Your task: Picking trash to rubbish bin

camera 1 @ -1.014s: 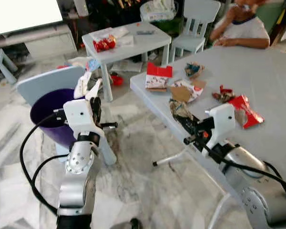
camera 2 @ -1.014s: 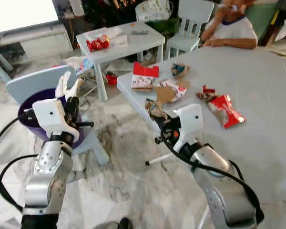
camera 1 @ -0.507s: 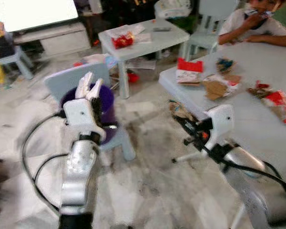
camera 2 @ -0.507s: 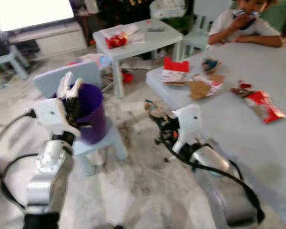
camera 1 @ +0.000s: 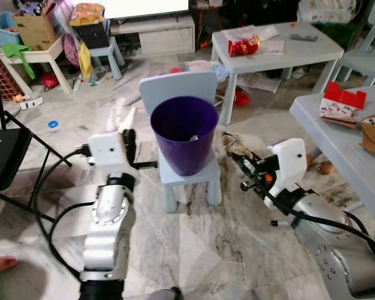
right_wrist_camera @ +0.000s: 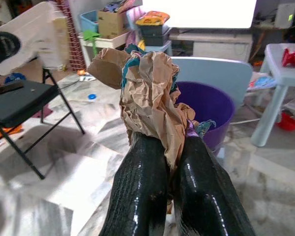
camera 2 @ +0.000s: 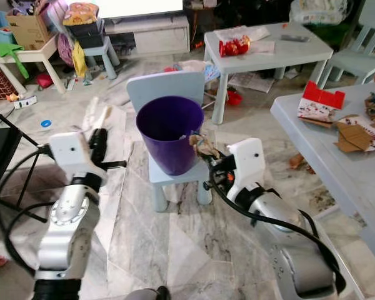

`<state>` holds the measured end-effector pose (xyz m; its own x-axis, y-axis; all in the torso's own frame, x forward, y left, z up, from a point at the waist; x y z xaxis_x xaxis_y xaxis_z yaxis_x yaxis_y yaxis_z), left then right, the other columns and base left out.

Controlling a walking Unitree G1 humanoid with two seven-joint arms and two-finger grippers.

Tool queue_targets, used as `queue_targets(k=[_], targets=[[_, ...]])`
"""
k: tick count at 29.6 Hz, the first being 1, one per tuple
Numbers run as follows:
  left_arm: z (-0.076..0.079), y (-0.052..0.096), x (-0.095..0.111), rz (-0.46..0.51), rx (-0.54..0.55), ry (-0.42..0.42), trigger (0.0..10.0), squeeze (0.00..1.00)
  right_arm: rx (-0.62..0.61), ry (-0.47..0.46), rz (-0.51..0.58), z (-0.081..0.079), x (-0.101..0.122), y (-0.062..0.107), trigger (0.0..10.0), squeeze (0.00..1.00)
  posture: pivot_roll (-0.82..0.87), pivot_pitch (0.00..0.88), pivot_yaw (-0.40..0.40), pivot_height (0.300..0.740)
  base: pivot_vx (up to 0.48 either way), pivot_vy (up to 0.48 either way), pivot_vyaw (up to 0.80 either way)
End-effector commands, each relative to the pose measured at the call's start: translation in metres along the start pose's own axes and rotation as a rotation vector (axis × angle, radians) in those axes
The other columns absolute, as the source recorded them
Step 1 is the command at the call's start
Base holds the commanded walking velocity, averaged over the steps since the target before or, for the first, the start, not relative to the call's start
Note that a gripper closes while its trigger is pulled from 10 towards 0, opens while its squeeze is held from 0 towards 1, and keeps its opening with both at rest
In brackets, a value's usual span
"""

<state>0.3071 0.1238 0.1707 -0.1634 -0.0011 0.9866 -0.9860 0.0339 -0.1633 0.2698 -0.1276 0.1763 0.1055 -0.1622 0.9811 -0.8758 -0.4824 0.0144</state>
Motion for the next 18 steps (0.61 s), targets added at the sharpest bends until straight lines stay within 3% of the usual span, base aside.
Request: queue_targets(k=[1, 4, 9, 18], targets=[[-0.008, -0.003, 0.003, 0.002, 0.019, 0.004, 0.0, 0.0, 0.026, -0.014, 0.027, -0.005, 0.006, -0.006, 0.0, 0.0, 0.02, 0.076, 0.006, 0.74, 0.0, 0.0, 0.0], [-0.007, -0.008, 0.009, 0.032, -0.012, -0.026, 0.0, 0.0, 0.054, 0.011, 0.037, -0.008, 0.008, -0.013, 0.0, 0.0, 0.01, 0.093, 0.009, 0.74, 0.0, 0.0, 0.0], [-0.017, -0.01, 0.01, 0.036, 0.05, -0.007, 0.0, 0.0, 0.023, 0.017, 0.075, -0.003, 0.016, -0.015, 0.0, 0.0, 0.01, 0.098, 0.016, 0.74, 0.0, 0.0, 0.0], [-0.004, -0.009, 0.005, 0.02, -0.002, 0.019, 0.0, 0.0, 0.002, 0.002, 0.077, -0.001, 0.013, -0.012, 0.0, 0.0, 0.0, 0.099, 0.025, 0.74, 0.0, 0.0, -0.11]])
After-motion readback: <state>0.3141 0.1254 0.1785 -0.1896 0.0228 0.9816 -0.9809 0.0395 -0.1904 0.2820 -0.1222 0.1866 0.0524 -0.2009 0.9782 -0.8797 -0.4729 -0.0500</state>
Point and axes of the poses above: a point about 5 cm out from each wrist's last joint towards the gripper, its own y axis pointing back from the gripper into the wrist, its own x axis along the axis of the wrist's last joint, z = x × y, the point moved 1 cm from there along -y, pointing out of the wrist towards the gripper, and after that the axes turned 9 degrees about -y, right-handed, at the moved point
